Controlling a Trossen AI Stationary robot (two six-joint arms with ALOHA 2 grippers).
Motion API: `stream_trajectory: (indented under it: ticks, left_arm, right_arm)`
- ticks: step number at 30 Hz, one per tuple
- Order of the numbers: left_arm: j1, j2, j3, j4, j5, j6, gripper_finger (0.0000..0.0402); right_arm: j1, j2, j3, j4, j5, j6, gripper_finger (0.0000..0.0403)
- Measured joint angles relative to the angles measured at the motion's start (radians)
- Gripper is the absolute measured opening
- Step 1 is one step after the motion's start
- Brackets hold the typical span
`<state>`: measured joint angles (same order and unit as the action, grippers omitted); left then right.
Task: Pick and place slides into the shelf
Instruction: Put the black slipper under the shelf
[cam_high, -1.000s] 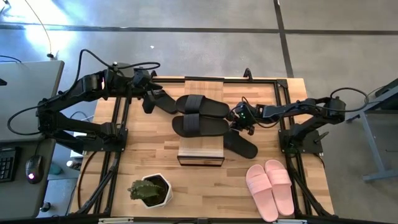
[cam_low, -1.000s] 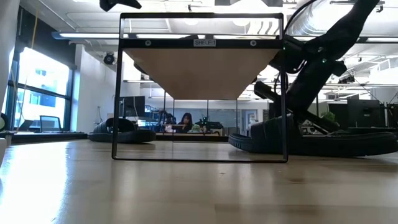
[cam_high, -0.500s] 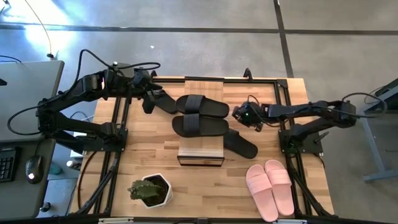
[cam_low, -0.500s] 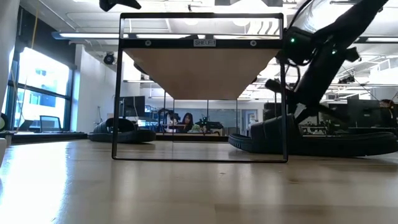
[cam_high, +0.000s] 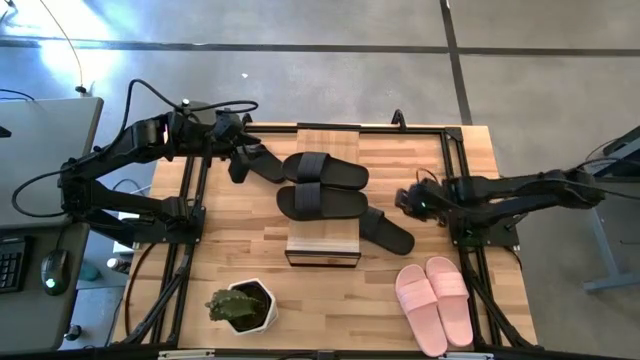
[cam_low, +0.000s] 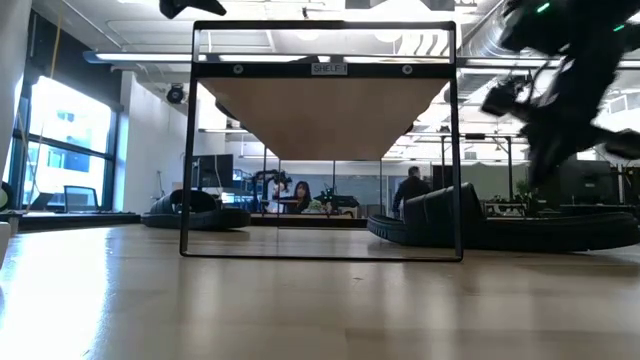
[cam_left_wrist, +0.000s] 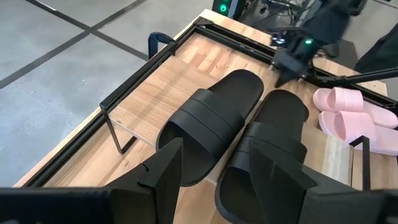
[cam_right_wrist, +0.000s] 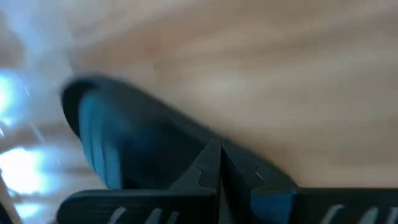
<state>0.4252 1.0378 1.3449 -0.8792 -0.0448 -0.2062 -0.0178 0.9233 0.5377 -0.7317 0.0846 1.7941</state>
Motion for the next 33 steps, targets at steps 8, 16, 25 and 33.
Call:
stream_trajectory:
  ticks: [8, 16, 25, 33]
  left_arm:
    - [0.0, 0.0, 0.0, 0.0, -0.016, 0.0, 0.0168]
    - [0.0, 0.0, 0.0, 0.0, -0.019, 0.0, 0.0168]
    - [0.0, 0.0, 0.0, 0.001, -0.019, 0.0, 0.0168]
    - [0.0, 0.0, 0.0, 0.001, -0.019, 0.0, 0.0168]
  right_arm:
    - [0.385, -0.054, 0.0, -0.07, 0.062, 0.387, 0.0]
    - [0.557, 0.015, 0.0, -0.11, 0.019, 0.531, 0.0]
    - [0.532, 0.193, 0.0, -0.041, 0.004, 0.528, 0.0]
    - [0.506, 0.3, 0.0, 0.057, 0.014, 0.532, 0.0]
